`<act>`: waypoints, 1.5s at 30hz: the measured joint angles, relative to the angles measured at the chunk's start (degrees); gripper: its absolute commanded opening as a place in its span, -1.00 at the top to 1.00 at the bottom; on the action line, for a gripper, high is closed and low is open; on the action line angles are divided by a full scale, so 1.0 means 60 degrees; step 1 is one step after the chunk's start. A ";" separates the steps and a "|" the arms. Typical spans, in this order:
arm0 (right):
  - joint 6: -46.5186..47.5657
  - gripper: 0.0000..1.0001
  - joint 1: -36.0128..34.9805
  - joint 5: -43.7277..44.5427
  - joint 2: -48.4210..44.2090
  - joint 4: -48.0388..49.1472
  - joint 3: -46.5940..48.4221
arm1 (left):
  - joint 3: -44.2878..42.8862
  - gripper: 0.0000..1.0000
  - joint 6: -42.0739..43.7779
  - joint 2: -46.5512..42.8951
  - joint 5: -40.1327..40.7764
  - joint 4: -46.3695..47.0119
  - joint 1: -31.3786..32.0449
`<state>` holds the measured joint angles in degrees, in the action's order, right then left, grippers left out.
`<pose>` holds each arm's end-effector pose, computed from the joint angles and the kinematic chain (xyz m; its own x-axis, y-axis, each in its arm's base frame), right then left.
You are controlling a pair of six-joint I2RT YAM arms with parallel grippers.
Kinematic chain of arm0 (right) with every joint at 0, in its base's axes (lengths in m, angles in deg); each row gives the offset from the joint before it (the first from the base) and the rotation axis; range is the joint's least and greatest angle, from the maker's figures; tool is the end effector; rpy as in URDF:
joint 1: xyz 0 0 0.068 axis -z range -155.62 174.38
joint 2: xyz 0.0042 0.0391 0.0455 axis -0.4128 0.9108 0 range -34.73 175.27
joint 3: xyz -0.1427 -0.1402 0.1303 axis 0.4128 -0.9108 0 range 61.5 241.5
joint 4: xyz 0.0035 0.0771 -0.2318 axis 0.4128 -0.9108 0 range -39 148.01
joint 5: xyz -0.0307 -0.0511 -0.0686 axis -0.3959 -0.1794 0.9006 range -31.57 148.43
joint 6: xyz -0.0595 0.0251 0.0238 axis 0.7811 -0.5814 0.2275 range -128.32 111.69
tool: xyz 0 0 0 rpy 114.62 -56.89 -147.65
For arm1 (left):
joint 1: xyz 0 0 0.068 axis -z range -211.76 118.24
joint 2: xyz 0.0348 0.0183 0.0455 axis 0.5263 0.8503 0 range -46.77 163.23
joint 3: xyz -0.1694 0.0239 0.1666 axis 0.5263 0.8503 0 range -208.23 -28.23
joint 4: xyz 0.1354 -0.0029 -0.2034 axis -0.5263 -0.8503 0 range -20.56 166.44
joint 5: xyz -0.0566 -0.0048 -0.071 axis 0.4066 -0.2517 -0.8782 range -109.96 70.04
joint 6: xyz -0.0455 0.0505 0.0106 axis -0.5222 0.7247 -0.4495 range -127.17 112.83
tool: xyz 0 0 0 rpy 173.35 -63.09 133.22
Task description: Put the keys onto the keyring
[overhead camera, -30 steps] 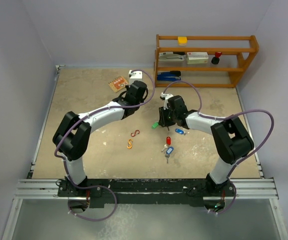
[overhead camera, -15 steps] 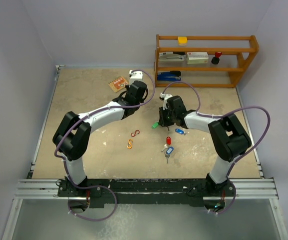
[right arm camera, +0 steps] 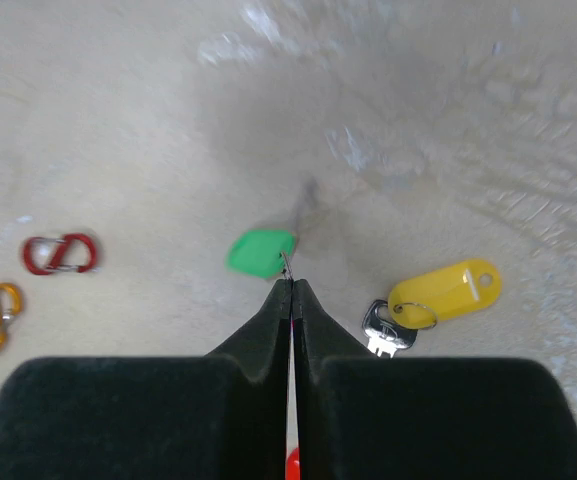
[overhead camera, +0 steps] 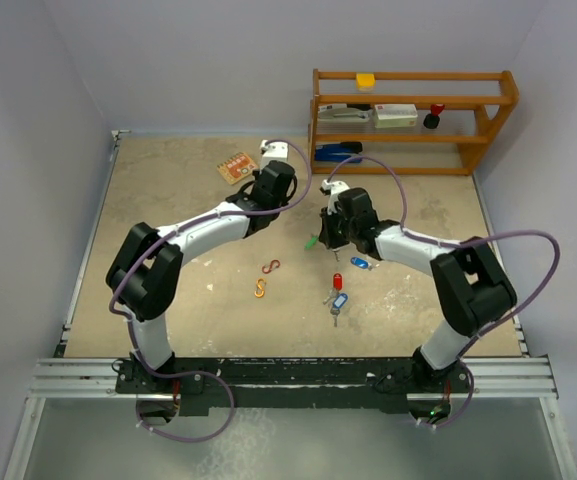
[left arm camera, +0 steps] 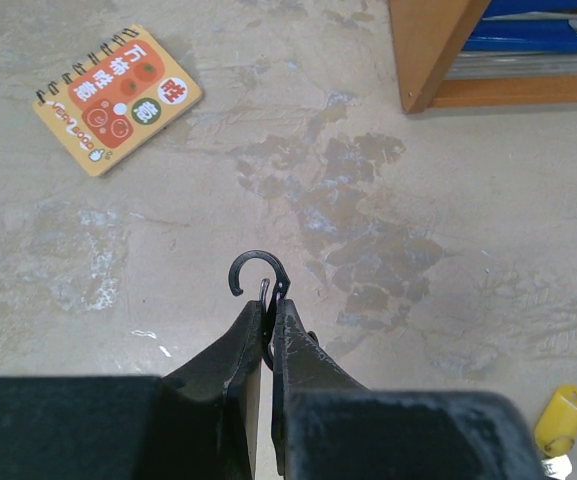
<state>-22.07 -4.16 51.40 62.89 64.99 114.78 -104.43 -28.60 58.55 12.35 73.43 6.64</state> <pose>0.3104 0.1766 0.1461 -0.6509 -0.0853 -0.7543 -0.4167 0.8707 0.2611 0.3398 -0.2314 0.2119 -0.4500 -0.0374 -0.8922 0.0060 0.9990 -0.0449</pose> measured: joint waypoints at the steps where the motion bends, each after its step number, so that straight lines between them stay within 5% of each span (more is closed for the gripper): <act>1: 0.0066 1.00 -0.0018 0.0007 -0.0259 0.0047 -0.0066 | -0.0058 1.00 0.0004 0.0022 -0.0106 -0.0095 0.0000; 10: 0.0514 1.00 -0.0113 0.0288 -0.2160 0.1158 -0.1253 | -0.0597 1.00 0.0011 0.0401 -0.1351 -0.0539 0.0087; 26: 0.0914 1.00 -0.0117 0.1064 -0.3300 0.1781 -0.2226 | -0.1333 1.00 0.0368 0.0750 -0.3486 -0.1151 0.0474; 45: 0.1005 1.00 -0.0117 0.1687 -0.3585 0.2248 -0.2532 | -0.1479 1.00 0.0499 0.0947 -0.3595 -0.1439 0.1636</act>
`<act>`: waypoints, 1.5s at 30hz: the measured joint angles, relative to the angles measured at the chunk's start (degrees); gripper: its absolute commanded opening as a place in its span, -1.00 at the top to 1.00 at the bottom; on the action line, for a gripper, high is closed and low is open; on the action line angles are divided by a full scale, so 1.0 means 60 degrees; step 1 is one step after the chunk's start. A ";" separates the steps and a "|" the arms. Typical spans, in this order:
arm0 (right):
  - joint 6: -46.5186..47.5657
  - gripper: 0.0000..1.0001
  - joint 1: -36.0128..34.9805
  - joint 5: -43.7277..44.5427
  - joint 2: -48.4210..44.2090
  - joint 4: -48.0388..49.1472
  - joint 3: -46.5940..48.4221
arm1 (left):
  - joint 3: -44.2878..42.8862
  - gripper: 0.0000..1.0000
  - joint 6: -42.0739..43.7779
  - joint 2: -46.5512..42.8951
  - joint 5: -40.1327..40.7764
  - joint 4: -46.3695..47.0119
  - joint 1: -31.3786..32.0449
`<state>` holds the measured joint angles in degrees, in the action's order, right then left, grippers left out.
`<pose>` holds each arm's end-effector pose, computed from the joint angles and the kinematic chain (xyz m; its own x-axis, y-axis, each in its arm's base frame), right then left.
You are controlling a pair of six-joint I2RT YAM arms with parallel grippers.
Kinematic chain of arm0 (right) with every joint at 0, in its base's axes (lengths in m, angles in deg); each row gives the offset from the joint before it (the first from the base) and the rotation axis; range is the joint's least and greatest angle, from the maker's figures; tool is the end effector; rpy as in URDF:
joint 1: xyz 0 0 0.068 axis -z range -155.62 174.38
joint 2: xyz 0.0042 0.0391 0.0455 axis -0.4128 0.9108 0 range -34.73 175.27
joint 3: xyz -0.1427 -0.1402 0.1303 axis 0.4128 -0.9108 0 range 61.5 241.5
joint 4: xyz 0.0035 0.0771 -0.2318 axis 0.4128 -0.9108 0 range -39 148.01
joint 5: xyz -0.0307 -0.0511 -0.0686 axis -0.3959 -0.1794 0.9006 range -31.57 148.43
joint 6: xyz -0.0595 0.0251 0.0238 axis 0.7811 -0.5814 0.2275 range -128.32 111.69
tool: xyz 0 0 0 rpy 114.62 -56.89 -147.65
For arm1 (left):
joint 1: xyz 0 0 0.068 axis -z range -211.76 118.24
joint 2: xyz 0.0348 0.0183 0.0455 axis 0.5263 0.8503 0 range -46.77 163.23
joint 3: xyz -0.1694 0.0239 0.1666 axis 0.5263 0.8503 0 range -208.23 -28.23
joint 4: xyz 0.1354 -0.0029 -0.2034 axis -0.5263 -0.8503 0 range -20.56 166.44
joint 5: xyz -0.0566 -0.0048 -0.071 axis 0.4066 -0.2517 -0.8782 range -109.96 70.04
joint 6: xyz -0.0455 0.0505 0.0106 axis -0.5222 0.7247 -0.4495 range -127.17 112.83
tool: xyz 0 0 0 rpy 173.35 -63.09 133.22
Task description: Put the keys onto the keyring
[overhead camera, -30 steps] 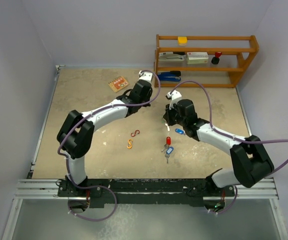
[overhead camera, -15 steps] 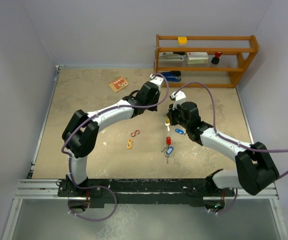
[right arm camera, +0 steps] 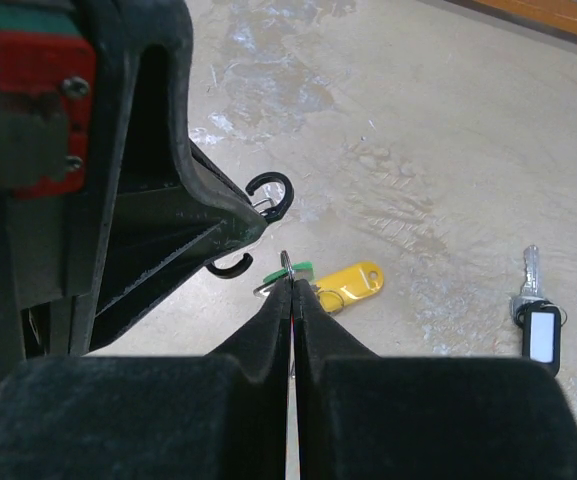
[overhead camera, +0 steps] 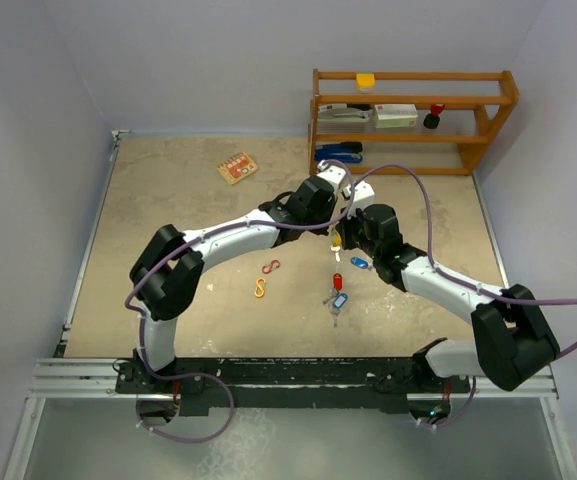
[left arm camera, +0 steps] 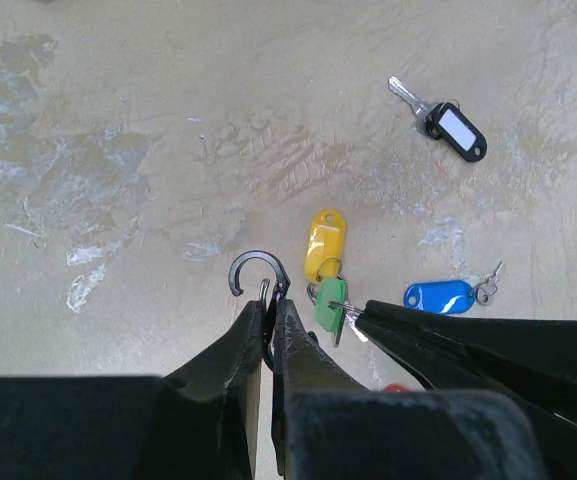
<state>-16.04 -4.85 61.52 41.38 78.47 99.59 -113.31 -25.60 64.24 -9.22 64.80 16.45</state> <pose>0.2669 0.1459 0.2040 -0.3205 -0.0254 -0.9469 -0.4032 0.9082 0.1121 0.2970 -0.3167 0.2035 -0.5858 0.1893 -0.7880 0.4730 0.8694 -0.1428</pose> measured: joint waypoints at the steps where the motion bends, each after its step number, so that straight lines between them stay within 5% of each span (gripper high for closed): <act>1: 0.0000 1.00 0.0000 0.0004 0.0000 0.0007 0.0000 | 0.0000 1.00 0.0000 0.0007 0.0004 -0.0004 0.0022; 45: 0.0117 1.00 0.0000 -0.0441 0.0208 0.0441 -0.0175 | -0.0018 1.00 -0.0073 0.0109 -0.0186 0.0226 0.0124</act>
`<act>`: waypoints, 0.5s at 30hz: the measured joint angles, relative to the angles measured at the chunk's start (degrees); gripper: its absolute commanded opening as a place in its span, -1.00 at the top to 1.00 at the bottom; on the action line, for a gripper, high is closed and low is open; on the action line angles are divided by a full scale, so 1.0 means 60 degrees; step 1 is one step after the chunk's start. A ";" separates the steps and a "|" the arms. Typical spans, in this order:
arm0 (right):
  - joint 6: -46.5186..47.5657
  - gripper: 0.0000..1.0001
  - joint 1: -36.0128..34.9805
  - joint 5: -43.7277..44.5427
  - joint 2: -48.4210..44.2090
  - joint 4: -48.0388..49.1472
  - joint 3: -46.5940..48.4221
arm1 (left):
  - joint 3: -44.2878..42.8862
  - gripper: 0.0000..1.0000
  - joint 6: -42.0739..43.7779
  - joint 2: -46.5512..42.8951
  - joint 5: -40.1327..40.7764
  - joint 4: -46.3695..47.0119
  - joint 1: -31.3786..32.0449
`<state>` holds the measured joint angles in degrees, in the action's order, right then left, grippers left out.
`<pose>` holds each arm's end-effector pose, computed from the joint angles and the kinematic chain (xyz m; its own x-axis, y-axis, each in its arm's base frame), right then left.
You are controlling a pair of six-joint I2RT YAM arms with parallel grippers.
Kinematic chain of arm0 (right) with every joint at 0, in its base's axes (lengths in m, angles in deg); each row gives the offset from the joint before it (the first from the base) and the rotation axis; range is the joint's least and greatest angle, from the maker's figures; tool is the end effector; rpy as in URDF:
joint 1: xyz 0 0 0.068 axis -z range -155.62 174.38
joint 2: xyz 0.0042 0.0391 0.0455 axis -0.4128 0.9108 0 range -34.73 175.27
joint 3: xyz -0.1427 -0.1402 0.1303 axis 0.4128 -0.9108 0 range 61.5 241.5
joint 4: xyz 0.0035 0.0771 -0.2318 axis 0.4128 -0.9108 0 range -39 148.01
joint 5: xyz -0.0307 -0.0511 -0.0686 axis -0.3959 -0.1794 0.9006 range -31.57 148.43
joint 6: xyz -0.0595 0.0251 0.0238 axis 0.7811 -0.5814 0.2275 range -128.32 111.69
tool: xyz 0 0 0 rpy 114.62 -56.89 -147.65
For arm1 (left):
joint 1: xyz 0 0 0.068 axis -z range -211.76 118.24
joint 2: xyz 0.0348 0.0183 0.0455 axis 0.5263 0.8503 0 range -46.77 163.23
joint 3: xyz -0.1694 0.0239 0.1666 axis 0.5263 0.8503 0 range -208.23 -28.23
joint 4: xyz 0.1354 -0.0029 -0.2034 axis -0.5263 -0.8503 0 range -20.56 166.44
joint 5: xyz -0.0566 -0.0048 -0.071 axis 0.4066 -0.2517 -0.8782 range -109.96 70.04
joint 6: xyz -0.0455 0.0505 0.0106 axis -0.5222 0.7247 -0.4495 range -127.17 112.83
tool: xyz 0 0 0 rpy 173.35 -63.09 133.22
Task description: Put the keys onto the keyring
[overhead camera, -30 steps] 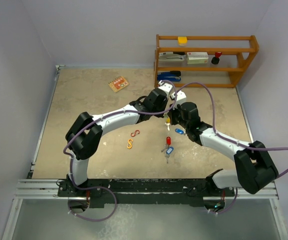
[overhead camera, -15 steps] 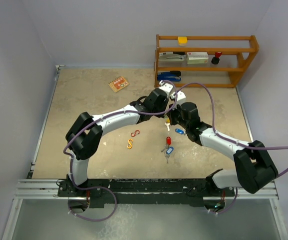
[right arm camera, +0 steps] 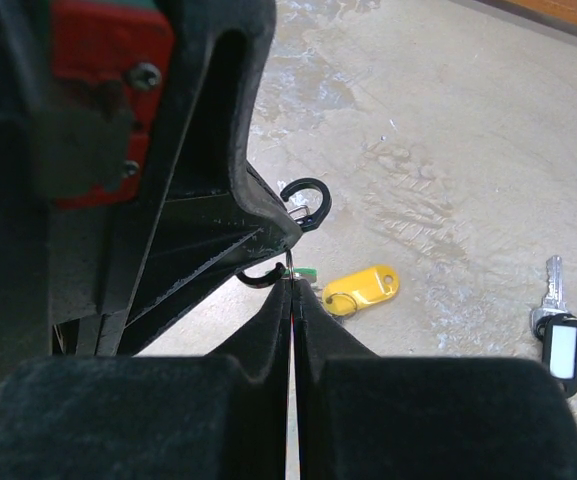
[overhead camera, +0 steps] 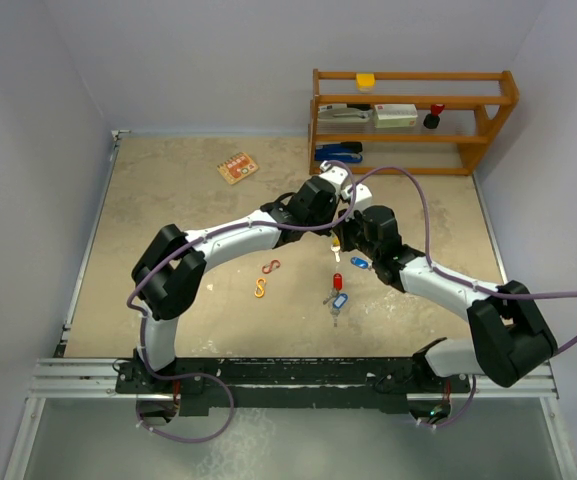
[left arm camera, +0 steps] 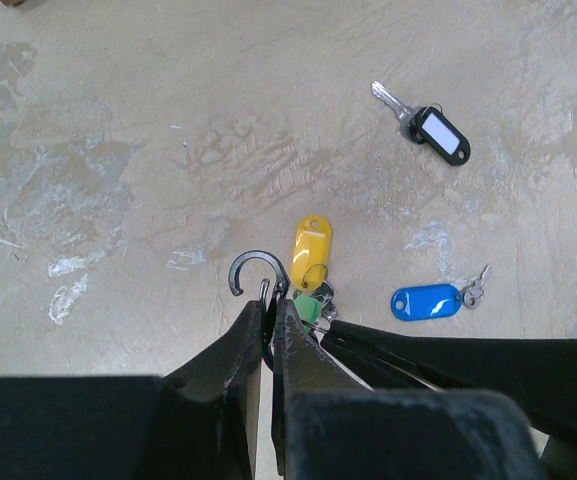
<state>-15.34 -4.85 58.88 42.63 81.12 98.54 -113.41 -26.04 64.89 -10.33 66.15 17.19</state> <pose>0.2667 0.1488 0.1973 -0.3153 -0.0362 -0.9483 -0.4465 0.8874 0.1146 0.2942 -0.3236 0.2016 -0.5839 0.1849 -0.7905 0.4930 0.8544 -0.1643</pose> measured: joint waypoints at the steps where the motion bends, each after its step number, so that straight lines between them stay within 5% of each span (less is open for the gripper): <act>1: 0.0000 1.00 0.0000 -0.0007 0.0000 0.0000 0.0000 | 0.0000 1.00 0.0000 0.0000 0.0000 0.0000 0.0000; 15: 0.0033 1.00 0.0000 -0.0270 -0.0051 0.0178 -0.0160 | 0.0000 1.00 -0.0004 0.0000 0.0004 0.0011 0.0000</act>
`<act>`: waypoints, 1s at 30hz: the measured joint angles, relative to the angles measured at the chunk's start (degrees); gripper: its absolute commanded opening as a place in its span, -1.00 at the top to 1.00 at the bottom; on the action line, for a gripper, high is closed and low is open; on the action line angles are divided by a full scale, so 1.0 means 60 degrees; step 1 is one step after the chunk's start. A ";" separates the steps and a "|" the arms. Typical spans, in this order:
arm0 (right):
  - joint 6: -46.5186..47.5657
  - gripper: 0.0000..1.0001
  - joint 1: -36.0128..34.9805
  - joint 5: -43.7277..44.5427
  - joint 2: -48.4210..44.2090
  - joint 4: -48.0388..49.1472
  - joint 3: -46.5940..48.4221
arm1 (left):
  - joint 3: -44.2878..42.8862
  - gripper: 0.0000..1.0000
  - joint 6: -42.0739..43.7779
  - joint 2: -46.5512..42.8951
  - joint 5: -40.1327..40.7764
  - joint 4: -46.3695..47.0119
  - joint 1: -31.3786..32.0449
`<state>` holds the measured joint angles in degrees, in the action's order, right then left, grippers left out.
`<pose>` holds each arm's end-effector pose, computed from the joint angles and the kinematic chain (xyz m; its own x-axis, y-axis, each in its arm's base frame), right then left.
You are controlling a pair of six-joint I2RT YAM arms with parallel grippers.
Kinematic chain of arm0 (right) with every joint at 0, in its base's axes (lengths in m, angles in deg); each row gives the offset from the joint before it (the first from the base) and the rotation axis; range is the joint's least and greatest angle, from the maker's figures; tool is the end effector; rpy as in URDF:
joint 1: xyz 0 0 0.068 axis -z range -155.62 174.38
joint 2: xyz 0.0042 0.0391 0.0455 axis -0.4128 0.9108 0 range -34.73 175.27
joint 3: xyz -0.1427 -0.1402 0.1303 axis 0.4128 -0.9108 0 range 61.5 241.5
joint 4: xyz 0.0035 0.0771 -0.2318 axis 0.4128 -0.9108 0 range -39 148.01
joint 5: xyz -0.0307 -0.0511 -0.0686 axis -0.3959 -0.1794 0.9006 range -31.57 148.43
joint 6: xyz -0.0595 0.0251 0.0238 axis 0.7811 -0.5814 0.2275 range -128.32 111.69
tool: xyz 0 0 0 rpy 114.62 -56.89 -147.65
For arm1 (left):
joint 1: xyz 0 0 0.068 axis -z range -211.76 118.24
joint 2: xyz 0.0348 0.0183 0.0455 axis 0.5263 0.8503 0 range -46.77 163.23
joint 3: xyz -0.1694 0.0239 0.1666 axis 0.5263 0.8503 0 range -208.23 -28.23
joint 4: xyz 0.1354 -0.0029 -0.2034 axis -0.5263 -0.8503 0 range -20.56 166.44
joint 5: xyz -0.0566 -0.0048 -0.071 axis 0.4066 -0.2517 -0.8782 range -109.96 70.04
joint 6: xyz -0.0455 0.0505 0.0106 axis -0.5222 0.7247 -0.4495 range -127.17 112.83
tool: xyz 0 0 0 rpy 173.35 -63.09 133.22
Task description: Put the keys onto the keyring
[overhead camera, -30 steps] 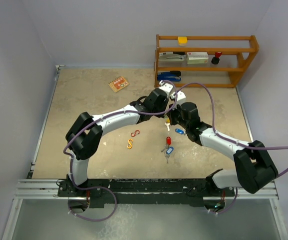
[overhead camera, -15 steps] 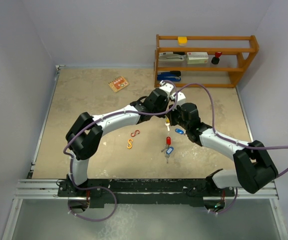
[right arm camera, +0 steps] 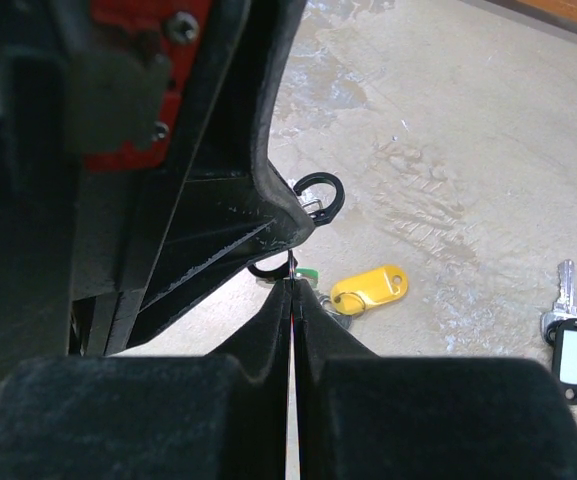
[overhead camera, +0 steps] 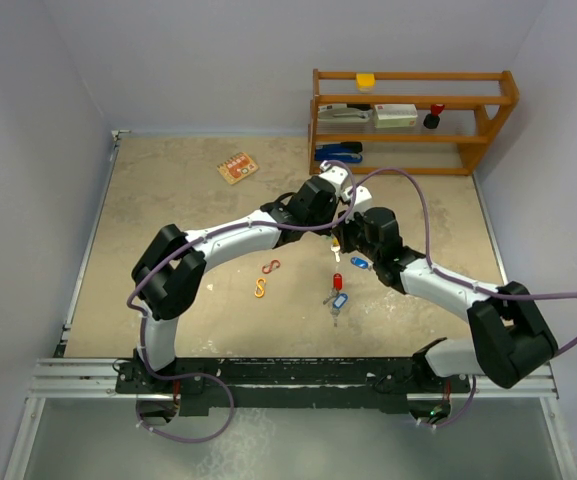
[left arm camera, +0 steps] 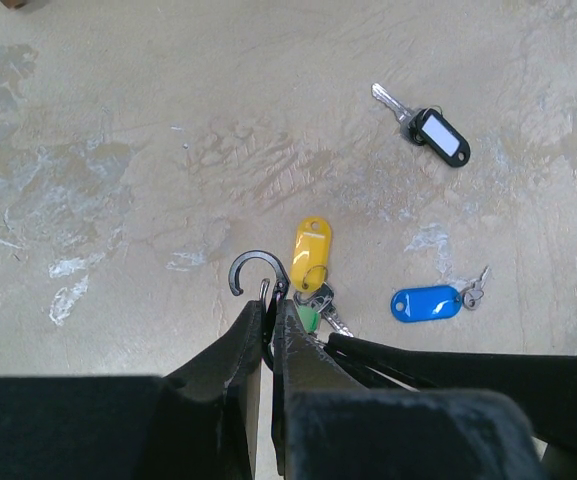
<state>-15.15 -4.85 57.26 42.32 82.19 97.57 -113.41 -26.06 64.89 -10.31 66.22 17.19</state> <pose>0.2641 0.1491 0.1955 -0.3106 -0.0374 -0.9498 -0.4716 0.8737 0.1198 0.2942 -0.3237 0.2017 -0.5833 0.1838 -0.7911 0.4927 0.8544 -0.1648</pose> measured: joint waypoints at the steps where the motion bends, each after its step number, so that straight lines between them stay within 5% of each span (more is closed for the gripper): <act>1: 0.0000 1.00 0.0000 -0.0011 -0.0004 0.0011 0.0000 | 0.0000 1.00 0.0004 0.0000 0.0004 0.0011 0.0000; 23: 0.0095 1.00 0.0000 -0.0499 -0.0484 0.0022 -0.0160 | -0.0051 1.00 -0.0073 0.0000 0.0342 0.0138 0.0044; 27: 0.0117 0.18 0.0000 -0.0685 -0.0470 -0.0015 -0.0160 | -0.0178 1.00 -0.0182 0.0000 0.0630 0.0208 0.0047; 30: 0.0095 0.00 0.0095 -0.0481 -0.0481 -0.0073 -0.0160 | -0.0204 1.00 -0.0251 -0.0033 0.0856 0.0182 -0.0018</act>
<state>-14.58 -4.29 54.38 39.44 81.75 96.61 -114.64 -27.57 64.69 -5.18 67.31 17.08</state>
